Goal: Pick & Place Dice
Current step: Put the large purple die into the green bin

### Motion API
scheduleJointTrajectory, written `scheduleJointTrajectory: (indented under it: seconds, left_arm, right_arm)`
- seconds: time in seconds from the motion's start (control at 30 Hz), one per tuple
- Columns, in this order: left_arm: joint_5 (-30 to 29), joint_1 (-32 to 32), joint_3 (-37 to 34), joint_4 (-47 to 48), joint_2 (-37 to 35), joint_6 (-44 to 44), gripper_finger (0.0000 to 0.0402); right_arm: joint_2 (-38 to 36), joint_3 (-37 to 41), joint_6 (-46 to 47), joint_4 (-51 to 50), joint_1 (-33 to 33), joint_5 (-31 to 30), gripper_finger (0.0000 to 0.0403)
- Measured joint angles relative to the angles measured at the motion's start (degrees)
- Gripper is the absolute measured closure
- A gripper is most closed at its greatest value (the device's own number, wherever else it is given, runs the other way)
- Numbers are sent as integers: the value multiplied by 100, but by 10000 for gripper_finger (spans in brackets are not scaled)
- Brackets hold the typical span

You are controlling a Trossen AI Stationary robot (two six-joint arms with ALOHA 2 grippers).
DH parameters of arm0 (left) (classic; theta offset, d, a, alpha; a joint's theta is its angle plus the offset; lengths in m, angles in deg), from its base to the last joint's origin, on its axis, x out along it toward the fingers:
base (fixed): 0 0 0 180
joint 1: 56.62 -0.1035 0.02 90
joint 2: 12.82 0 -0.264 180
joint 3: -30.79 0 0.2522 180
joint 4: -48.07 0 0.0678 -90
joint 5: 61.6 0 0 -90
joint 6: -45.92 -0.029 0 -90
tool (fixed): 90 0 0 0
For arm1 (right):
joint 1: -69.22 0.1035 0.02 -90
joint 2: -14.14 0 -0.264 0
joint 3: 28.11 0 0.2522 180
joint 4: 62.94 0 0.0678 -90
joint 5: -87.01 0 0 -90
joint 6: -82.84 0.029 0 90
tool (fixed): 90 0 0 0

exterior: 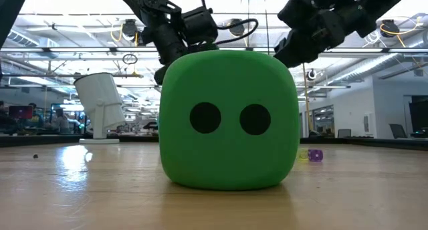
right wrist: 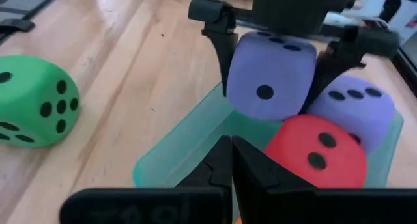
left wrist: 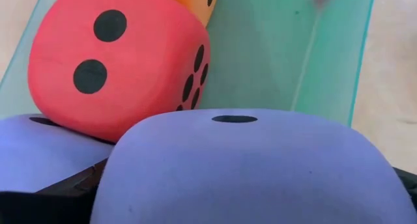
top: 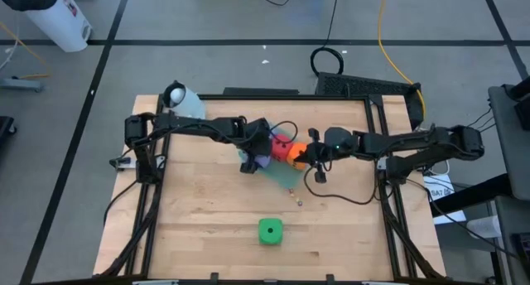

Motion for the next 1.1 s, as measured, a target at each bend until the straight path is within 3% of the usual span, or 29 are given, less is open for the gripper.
scheduleJointTrajectory:
  seconds: [0.17,0.47,0.77,1.0,1.1]
  left_arm:
    - [145,31,-7,-38,-92,-83,4]
    - [-564,-23,-42,395,-619,-1449,5]
    - [-466,-143,11,282,-206,-1574,5]
    - [-384,-75,17,-51,55,-1292,5]
    - [-325,-82,5,-90,42,-1252,5]
  right_arm:
    - [43,41,22,54,14,-3,403]
    - [87,572,193,612,-33,-5,403]
    - [89,664,426,1825,-29,10,403]
    - [1018,662,76,2902,-11,-81,403]
    - [1644,643,-338,3716,137,-703,403]
